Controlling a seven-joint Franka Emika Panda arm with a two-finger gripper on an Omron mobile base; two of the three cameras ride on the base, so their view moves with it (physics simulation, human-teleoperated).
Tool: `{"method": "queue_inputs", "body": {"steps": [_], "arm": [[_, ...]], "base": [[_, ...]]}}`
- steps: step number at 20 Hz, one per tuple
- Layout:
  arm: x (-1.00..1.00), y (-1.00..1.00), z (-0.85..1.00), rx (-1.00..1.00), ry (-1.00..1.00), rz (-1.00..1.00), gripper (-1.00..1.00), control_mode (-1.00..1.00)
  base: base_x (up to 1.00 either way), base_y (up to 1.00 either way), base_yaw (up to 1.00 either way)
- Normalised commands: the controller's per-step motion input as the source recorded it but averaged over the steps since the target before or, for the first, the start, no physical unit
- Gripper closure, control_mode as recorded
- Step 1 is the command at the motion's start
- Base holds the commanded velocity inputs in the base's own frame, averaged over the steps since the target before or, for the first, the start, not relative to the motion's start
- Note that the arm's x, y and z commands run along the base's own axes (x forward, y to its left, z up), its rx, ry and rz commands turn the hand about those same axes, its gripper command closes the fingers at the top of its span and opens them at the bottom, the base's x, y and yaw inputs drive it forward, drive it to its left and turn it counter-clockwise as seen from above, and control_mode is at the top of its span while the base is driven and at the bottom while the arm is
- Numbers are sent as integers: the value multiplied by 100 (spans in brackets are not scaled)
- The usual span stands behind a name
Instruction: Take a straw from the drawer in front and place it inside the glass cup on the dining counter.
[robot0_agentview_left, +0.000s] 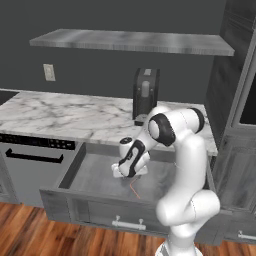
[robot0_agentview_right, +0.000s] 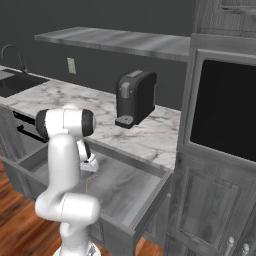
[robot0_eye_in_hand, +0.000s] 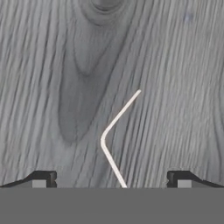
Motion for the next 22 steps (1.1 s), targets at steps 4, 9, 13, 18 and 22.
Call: {"method": "queue_inputs", "body": {"steps": [4, 9, 13, 18, 22], "arm": [[14, 0, -29, 0, 0, 0, -100, -100], [7, 0, -27, 0, 1, 0, -100, -100], [1, 0, -25, 0, 2, 0, -100, -100], [0, 0, -22, 0, 2, 0, -100, -100], [0, 0, -21, 0, 3, 0, -100, -100]], "base": [[0, 0, 0], [0, 0, 0], [0, 0, 0], [0, 0, 0], [0, 0, 0]]}}
